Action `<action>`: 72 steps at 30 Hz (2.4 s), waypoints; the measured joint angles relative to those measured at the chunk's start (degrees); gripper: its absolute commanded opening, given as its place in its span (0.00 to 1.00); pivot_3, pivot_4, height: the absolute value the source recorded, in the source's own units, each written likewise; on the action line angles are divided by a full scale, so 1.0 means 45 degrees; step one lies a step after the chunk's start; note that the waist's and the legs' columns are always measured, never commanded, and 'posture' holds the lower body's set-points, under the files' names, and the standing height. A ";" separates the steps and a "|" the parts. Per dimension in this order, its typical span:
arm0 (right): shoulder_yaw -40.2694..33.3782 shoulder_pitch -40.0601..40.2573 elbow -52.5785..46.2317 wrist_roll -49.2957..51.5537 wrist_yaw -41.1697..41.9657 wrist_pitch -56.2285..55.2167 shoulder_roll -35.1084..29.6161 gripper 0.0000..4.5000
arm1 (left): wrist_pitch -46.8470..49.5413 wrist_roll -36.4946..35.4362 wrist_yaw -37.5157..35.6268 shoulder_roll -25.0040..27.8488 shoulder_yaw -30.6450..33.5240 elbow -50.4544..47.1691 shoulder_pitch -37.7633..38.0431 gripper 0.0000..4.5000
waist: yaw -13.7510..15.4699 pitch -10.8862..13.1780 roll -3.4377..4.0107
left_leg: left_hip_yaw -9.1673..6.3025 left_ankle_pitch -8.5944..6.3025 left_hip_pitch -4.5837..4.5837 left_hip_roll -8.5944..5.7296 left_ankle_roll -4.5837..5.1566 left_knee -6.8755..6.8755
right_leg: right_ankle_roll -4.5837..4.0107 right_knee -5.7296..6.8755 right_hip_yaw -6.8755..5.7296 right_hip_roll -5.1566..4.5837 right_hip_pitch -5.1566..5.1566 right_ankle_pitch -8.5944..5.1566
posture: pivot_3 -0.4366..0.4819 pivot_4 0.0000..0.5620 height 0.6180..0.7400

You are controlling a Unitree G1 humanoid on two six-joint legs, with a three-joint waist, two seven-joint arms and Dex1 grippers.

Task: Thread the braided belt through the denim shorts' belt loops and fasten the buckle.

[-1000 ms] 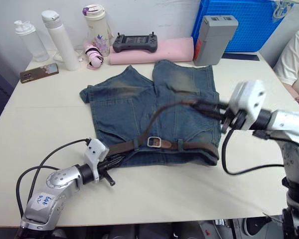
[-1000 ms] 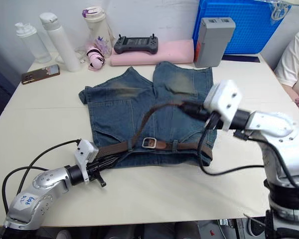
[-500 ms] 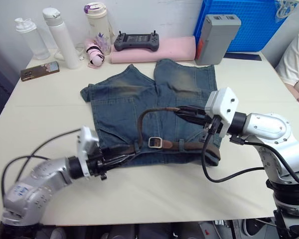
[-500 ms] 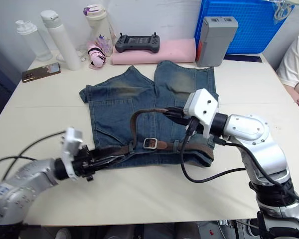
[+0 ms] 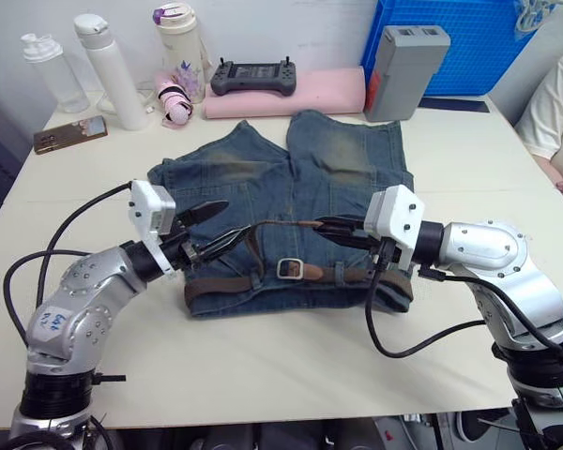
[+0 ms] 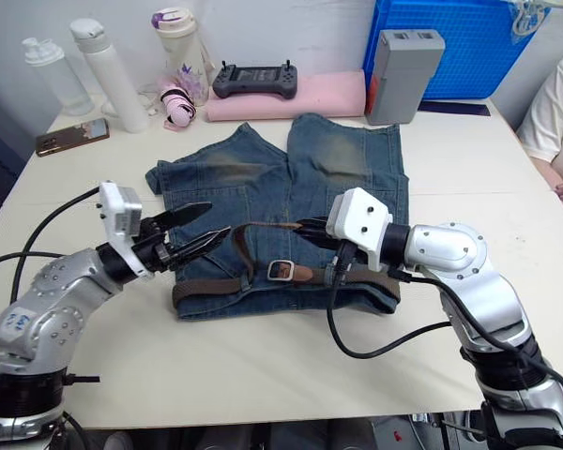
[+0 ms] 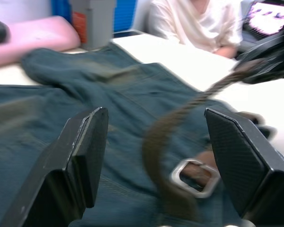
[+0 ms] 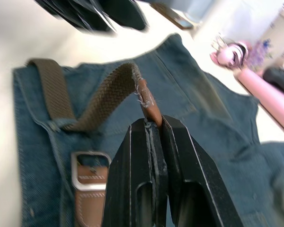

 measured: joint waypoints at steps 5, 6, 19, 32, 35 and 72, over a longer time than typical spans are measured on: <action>0.0000 -0.0007 -0.0299 0.0166 -0.0029 0.0397 0.0000 0.00 | -0.0532 0.0544 -0.0187 -0.0445 -0.0470 0.0101 -0.0120 0.53 | 0.0017 0.0007 -0.0011 | -0.0014 0.0000 -0.0002 0.0004 0.0000 0.0001 | 0.0000 -0.0001 -0.0001 -0.0001 0.0000 0.0000 | 0.48 0.27 0.79; 0.0000 -0.0008 -0.0381 0.0192 -0.0040 0.0489 0.0000 0.00 | -0.0650 0.0656 -0.0315 -0.0496 -0.0582 0.0103 -0.0140 0.45 | -0.0002 0.0006 -0.0011 | -0.0014 0.0000 -0.0001 0.0004 0.0000 0.0000 | 0.0000 -0.0001 0.0001 -0.0001 -0.0001 0.0000 | 0.48 0.27 0.79; 0.0016 -0.0219 -0.0363 0.0211 -0.0320 0.0802 0.0083 0.00 | -0.0603 0.0045 -0.1486 -0.0253 -0.0267 -0.0029 -0.0132 0.30 | -0.0062 0.0007 -0.0012 | -0.0023 0.0000 -0.0001 0.0007 0.0000 0.0002 | 0.0000 0.0000 -0.0001 -0.0001 -0.0002 0.0000 | 0.48 0.27 0.79; 0.0075 -0.0220 -0.0350 0.0154 -0.0346 0.0959 0.0235 0.00 | -0.2748 0.3026 -0.2663 0.0677 -0.1741 0.1052 -0.0723 0.42 | -0.0054 0.0007 -0.0012 | -0.0007 0.0000 -0.0003 0.0004 0.0000 0.0002 | 0.0000 0.0001 -0.0009 -0.0001 -0.0002 0.0000 | 0.48 0.27 0.79; 0.0075 -0.0220 -0.0356 0.0154 -0.0395 0.1013 0.0236 0.00 | -0.3063 0.3329 -0.2640 0.0415 -0.1889 0.1468 -0.0899 0.23 | -0.0062 0.0007 -0.0012 | -0.0007 0.0000 -0.0003 0.0005 0.0000 -0.0001 | 0.0000 0.0001 -0.0016 -0.0001 -0.0003 0.0000 | 0.48 0.27 0.79; 0.3536 0.2740 0.0720 -0.4882 -0.3910 -0.0240 0.1366 0.95 | -0.1605 0.2660 -0.1241 -0.0492 -0.0733 0.1348 -0.2029 0.00 | -0.0079 0.0016 -0.0031 | -0.0018 0.0001 0.0000 0.0012 -0.0003 0.0008 | 0.0000 0.0019 -0.0036 -0.0007 -0.0008 0.0000 | 0.48 0.27 0.79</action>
